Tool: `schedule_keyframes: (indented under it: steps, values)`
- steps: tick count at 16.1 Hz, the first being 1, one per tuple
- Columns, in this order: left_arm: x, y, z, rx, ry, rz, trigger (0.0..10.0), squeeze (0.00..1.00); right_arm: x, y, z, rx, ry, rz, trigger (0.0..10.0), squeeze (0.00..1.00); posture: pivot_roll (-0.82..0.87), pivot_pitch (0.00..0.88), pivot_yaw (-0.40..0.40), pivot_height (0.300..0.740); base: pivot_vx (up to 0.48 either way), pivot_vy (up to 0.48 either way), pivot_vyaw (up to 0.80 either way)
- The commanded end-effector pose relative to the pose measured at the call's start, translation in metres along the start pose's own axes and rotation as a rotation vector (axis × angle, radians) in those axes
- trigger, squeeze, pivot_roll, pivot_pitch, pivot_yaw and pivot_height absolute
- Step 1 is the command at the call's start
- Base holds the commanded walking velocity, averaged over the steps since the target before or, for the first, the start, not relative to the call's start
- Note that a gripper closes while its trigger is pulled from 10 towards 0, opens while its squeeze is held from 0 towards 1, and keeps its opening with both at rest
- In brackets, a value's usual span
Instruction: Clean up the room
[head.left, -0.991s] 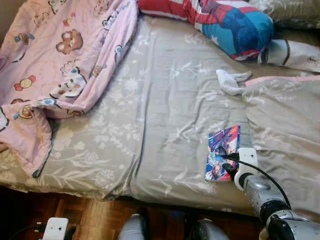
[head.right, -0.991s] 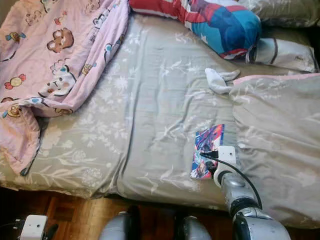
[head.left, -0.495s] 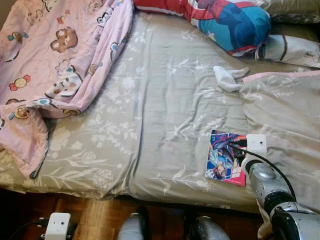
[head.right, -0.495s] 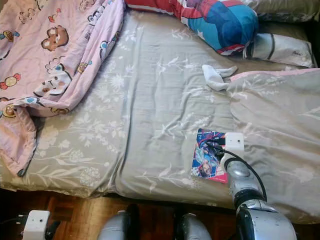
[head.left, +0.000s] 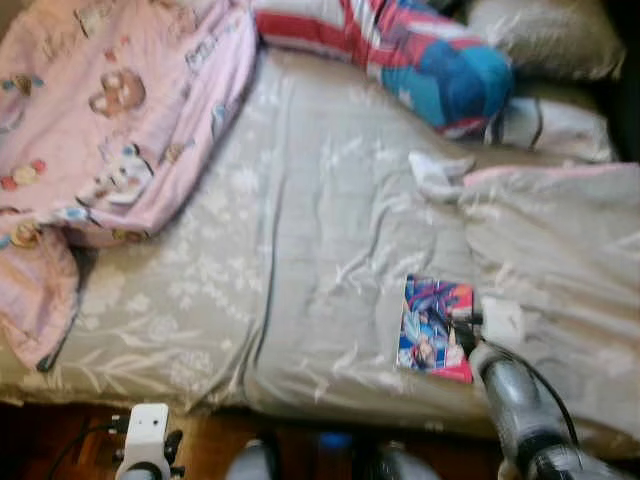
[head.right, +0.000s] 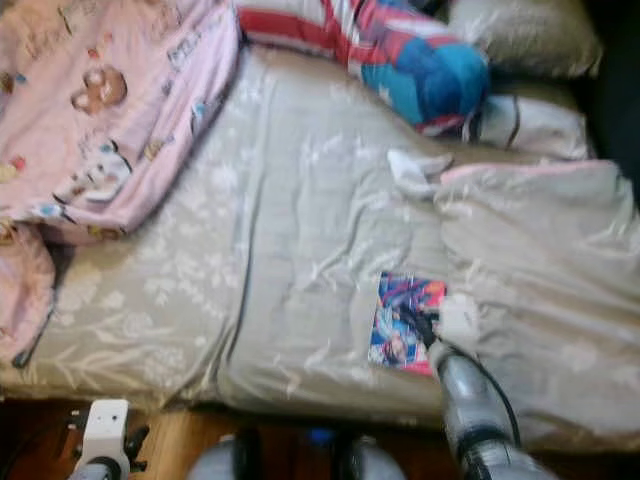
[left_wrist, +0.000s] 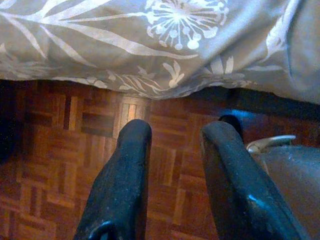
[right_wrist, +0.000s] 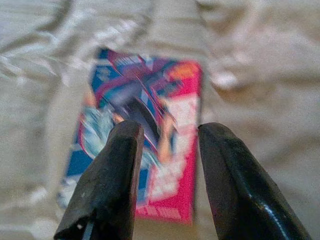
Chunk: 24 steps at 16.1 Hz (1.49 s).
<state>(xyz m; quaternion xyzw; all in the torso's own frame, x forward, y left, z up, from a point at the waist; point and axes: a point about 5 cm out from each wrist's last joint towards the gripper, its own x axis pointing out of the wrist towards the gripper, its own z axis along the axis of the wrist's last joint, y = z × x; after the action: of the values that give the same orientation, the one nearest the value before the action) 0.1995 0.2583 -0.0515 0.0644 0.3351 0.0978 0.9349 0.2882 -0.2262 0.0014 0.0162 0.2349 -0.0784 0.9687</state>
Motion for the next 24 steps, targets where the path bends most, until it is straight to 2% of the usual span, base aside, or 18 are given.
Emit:
schedule_keyframes:
  steps: [1, 2, 3, 4, 6, 8, 9, 10, 11, 13, 14, 15, 16, 19, 24]
  values:
    - [-0.004, 0.000, -0.016, -0.031, 0.075, 0.018, 10.0, 0.00, -0.014, 0.002, -0.039, 0.018, 0.119, 0.002, 10.0, 0.00, 0.14, 0.115, -0.016, 0.740, 0.000, 0.000, 0.00]
    - [-0.003, -0.002, -0.014, -0.032, 0.077, 0.014, 10.0, 0.00, -0.019, 0.005, -0.053, 0.006, 0.162, 0.028, 10.0, 0.00, 0.13, 0.087, -0.019, 0.740, 0.000, 0.000, 0.00]
    - [-0.001, -0.006, -0.010, -0.039, 0.077, 0.015, 10.0, 0.00, -0.032, 0.002, -0.079, 0.004, 0.262, 0.014, 10.0, 0.00, 0.13, 0.075, -0.026, 0.740, 0.000, 0.000, 0.00]
    - [0.001, -0.008, -0.006, -0.044, 0.075, 0.016, 10.0, 0.00, -0.039, -0.001, -0.092, 0.023, 0.324, -0.004, 10.0, 0.00, 0.14, 0.054, -0.031, 0.740, 0.000, 0.000, 0.00]
    - [0.004, -0.009, 0.000, -0.070, 0.065, 0.021, 10.0, 0.00, -0.051, -0.006, -0.112, 0.102, 0.415, -0.079, 10.0, 0.00, 0.15, 0.031, -0.031, 0.740, 0.000, 0.000, 0.00]
    - [0.005, -0.008, 0.001, -0.109, 0.071, 0.026, 10.0, 0.00, -0.059, 0.004, -0.126, 0.061, 0.485, -0.026, 10.0, 0.00, 0.17, 0.023, -0.028, 0.740, 0.000, 0.000, 0.00]
    - [0.004, -0.008, 0.000, -0.121, 0.077, 0.030, 10.0, 0.00, -0.060, 0.007, -0.128, 0.042, 0.501, -0.008, 10.0, 0.00, 0.17, 0.023, -0.028, 0.740, 0.000, 0.000, 0.00]
    - [0.002, -0.009, -0.007, -0.127, 0.098, 0.033, 10.0, 0.00, -0.061, 0.015, -0.129, -0.057, 0.521, 0.081, 10.0, 0.00, 0.17, 0.033, -0.035, 0.740, 0.000, 0.000, 0.00]
    - [0.001, -0.010, -0.010, -0.133, 0.108, 0.036, 10.0, 0.00, -0.061, 0.017, -0.130, -0.116, 0.539, 0.120, 10.0, 0.00, 0.17, 0.036, -0.035, 0.740, 0.000, 0.000, 0.00]
    - [-0.004, -0.015, -0.022, -0.138, 0.144, 0.022, 10.0, 0.00, -0.059, 0.015, -0.127, -0.056, 0.504, 0.065, 10.0, 0.00, 0.17, 0.041, -0.020, 0.740, 0.000, 0.000, 0.00]
    - [-0.005, -0.014, -0.024, -0.131, 0.153, 0.019, 10.0, 0.00, -0.058, 0.016, -0.125, -0.073, 0.496, 0.066, 10.0, 0.00, 0.17, 0.041, -0.018, 0.740, 0.000, 0.000, 0.51]
    - [-0.005, -0.014, -0.025, -0.127, 0.158, 0.014, 10.0, 0.00, -0.058, 0.019, -0.126, -0.130, 0.508, 0.099, 10.0, 0.00, 0.17, 0.046, -0.020, 0.740, 0.000, 0.480, 0.80]
    - [-0.005, -0.013, -0.026, -0.127, 0.162, 0.015, 10.0, 0.00, -0.060, 0.022, -0.129, -0.121, 0.519, 0.118, 10.0, 0.00, 0.17, 0.046, -0.020, 0.740, 0.000, 0.480, 0.80]
    - [-0.007, -0.009, -0.029, -0.119, 0.172, 0.016, 10.0, 0.00, -0.065, 0.017, -0.135, -0.043, 0.540, 0.066, 10.0, 0.00, 0.17, 0.051, -0.013, 0.740, 0.000, 0.480, 0.00]
    - [-0.009, -0.003, -0.034, -0.102, 0.193, 0.018, 10.0, 0.00, -0.071, 0.016, -0.142, -0.068, 0.564, 0.071, 10.0, 0.00, 0.16, 0.047, -0.002, 0.740, 0.000, 0.480, 0.00]
